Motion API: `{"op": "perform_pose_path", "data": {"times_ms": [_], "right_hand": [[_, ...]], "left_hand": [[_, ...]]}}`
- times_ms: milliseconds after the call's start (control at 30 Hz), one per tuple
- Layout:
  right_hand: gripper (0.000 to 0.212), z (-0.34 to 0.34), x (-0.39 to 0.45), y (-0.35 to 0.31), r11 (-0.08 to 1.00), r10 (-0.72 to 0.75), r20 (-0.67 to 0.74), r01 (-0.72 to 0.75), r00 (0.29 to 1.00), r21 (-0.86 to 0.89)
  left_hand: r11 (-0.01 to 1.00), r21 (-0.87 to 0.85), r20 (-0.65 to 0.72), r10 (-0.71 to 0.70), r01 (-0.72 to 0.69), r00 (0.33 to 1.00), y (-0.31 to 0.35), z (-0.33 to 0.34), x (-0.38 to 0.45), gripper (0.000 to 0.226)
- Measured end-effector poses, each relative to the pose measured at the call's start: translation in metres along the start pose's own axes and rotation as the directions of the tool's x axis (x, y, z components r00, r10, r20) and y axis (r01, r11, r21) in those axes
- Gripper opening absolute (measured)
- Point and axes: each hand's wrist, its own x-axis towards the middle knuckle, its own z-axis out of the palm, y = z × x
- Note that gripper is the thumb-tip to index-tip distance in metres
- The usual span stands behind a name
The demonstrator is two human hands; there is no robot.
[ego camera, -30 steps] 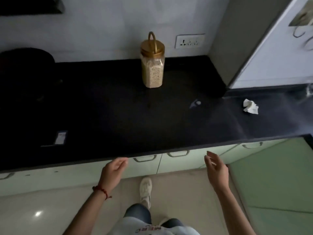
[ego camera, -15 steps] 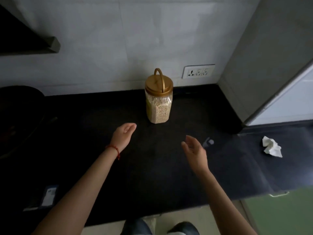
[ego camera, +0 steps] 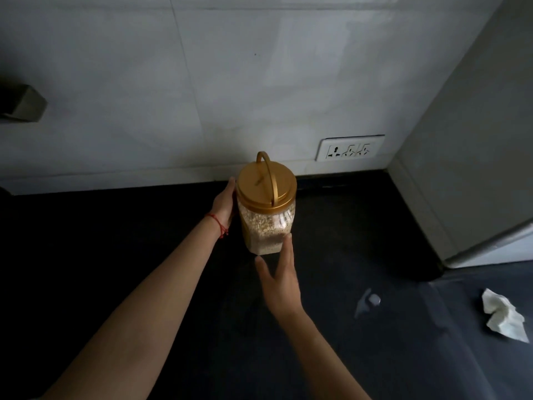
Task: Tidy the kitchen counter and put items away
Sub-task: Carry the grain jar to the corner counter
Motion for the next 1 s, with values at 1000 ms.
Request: {"op": "perform_pose_path", "data": {"times_ms": [1000], "right_hand": [[0.107,-0.005,0.038,0.007,0.992,-0.003,-0.047,0.009,0.999,0.128]], "left_hand": [[0.905,0.381,0.574,-0.074,-0.186,0.816,-0.023,-0.077,-0.016,0.098]]}}
